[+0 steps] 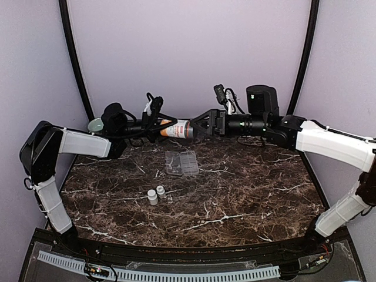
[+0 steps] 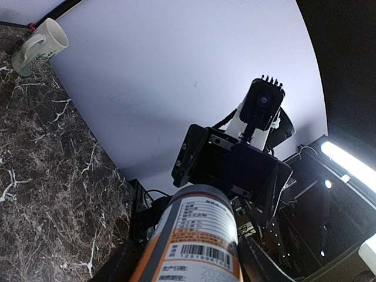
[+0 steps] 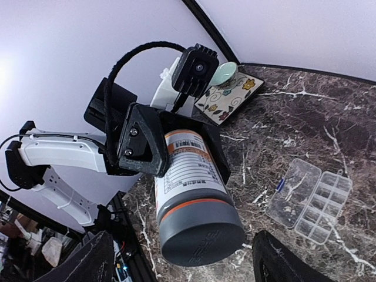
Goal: Sort the pills into containers
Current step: Unscrew the lid of the pill bottle.
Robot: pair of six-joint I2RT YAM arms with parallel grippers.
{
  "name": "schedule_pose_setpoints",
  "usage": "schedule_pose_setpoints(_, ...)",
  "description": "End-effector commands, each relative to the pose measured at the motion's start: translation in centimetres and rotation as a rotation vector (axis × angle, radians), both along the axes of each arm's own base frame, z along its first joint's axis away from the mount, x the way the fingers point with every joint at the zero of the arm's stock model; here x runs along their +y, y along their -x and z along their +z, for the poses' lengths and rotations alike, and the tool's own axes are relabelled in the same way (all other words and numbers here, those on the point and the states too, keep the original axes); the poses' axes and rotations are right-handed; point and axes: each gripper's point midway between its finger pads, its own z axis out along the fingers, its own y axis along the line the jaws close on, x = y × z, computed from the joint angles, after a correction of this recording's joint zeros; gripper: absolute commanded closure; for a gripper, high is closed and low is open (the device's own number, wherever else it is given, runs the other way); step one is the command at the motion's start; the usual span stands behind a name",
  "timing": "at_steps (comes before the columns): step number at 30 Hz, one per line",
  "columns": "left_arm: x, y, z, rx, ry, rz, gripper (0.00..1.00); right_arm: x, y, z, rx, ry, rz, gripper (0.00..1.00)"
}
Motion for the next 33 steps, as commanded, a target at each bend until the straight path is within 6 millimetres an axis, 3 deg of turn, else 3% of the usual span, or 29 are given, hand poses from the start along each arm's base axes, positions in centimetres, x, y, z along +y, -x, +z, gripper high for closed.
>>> schedule_pose_setpoints(1, 0.6, 1.3, 3.7, -0.139, 0.051, -0.012, 1.00, 1.6, 0.6, 2.2, 0.124, -0.149, 0.086, 0.19)
schedule_pose_setpoints(12, 0.7, 1.4, 4.3, -0.152, 0.060, -0.008, 1.00, 2.5, 0.4, 1.6, 0.181, -0.164, 0.120, 0.37)
schedule_pose_setpoints(33, 0.8, 1.5, 5.1, -0.162, 0.087, -0.016, 1.00, 2.6, -0.4, -0.4, 0.221, -0.144, 0.122, 0.32)
